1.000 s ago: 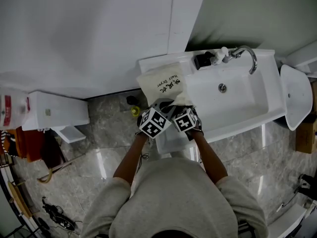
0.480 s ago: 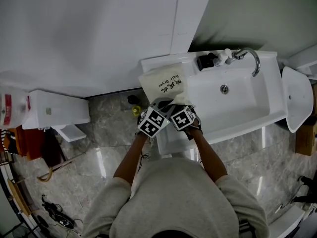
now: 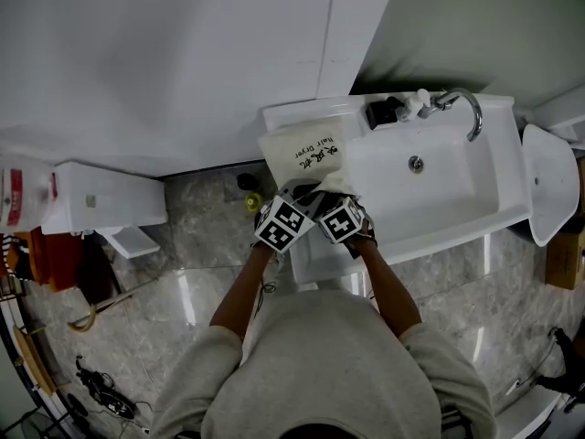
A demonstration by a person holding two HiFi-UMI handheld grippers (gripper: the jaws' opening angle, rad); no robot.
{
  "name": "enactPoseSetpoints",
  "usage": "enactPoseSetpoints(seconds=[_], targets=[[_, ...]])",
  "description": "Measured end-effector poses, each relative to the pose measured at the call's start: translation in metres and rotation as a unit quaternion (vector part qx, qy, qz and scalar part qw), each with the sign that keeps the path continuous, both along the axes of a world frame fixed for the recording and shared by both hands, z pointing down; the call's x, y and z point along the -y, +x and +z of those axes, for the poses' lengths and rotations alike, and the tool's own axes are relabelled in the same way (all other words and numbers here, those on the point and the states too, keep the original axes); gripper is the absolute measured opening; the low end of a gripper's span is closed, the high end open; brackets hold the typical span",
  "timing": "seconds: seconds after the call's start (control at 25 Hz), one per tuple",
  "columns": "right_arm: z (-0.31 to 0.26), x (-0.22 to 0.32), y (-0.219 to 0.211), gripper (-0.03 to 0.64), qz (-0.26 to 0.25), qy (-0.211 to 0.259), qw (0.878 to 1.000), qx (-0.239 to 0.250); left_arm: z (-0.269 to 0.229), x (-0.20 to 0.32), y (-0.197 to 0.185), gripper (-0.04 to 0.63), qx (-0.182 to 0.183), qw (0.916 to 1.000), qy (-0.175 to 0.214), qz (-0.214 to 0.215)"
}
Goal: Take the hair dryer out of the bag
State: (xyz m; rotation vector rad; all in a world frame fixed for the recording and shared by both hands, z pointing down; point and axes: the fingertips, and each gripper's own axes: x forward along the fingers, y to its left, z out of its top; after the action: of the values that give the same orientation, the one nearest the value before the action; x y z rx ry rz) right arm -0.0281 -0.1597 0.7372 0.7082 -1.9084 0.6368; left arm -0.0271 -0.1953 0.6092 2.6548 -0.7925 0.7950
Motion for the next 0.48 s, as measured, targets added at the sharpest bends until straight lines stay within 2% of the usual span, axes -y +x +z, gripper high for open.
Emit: enactPoseSetpoints(seconds=[0.16, 0.48], targets=[[-0.007, -0.004, 0.002, 0.215, -0.008, 0.021, 1.000, 0.015, 0.001, 0.000, -0.002, 0.018, 0.007, 1.0000, 0.003, -0.005], [-0.023, -0.034, 0.007, 0.210, -0.055, 0.050, 0.997, 0.005, 0.005, -0.001, -0.005, 0.018, 0.023, 0.9997, 0.005, -0.007]])
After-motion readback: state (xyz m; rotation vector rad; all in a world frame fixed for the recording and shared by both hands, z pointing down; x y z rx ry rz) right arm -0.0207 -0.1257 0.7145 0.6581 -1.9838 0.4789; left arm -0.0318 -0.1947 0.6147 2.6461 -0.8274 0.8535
